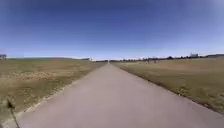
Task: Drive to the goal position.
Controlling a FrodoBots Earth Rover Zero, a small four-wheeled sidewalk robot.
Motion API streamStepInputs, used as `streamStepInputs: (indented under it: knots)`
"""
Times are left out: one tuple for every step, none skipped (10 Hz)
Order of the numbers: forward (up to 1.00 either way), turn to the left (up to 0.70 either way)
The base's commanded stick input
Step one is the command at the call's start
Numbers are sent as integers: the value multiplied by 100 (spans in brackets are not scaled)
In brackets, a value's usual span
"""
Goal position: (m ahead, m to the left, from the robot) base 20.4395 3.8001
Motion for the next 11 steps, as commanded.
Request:
streamStepInputs:
  knots:
    - [100, 0]
    - [100, 0]
    - [100, 0]
    - [100, 0]
    - [100, 0]
    - [100, 0]
    - [100, 0]
    - [100, 0]
    - [100, 0]
    - [100, 0]
    - [100, 0]
